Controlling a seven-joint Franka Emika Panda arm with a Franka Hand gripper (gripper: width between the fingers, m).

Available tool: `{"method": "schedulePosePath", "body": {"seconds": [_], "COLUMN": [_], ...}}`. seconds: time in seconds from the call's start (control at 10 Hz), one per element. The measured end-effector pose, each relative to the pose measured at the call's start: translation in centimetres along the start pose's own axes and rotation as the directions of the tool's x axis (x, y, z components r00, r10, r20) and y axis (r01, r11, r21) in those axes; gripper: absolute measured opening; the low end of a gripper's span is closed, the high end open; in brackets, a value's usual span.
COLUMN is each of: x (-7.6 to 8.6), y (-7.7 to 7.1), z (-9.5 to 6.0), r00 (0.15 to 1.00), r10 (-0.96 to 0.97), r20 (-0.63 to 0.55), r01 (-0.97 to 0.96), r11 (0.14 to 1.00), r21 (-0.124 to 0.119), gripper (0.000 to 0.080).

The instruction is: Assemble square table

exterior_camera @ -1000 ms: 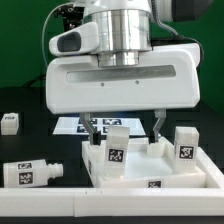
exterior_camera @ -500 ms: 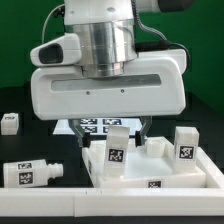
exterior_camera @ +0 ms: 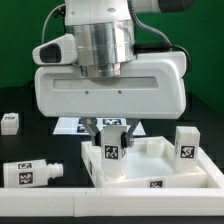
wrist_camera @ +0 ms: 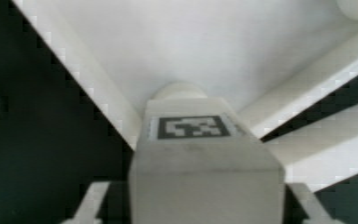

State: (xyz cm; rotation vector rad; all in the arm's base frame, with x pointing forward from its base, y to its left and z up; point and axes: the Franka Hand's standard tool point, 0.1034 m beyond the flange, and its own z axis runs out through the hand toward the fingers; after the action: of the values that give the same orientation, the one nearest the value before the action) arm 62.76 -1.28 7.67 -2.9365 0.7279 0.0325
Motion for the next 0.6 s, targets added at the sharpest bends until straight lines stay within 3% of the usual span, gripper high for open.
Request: {"method": "schedulePosePath", "body": {"seconds": [0.3, 0.4, 0.6], "x": [0.25, 0.28, 0.31], "y": [-0.30, -0.30, 0.09], "z": [0.15, 0.18, 0.28], "r00": [0.912, 0.839, 0.618], "r10": [0.410, 0.544, 0.785], "r20": [-0.030, -0.020, 0.042], "r01": [-0.409, -0.543, -0.786], "r11": [0.912, 0.839, 0.615], "r21": [0.017, 0.029, 0.068], "gripper": [0.0284, 0.0284, 0.0284]}}
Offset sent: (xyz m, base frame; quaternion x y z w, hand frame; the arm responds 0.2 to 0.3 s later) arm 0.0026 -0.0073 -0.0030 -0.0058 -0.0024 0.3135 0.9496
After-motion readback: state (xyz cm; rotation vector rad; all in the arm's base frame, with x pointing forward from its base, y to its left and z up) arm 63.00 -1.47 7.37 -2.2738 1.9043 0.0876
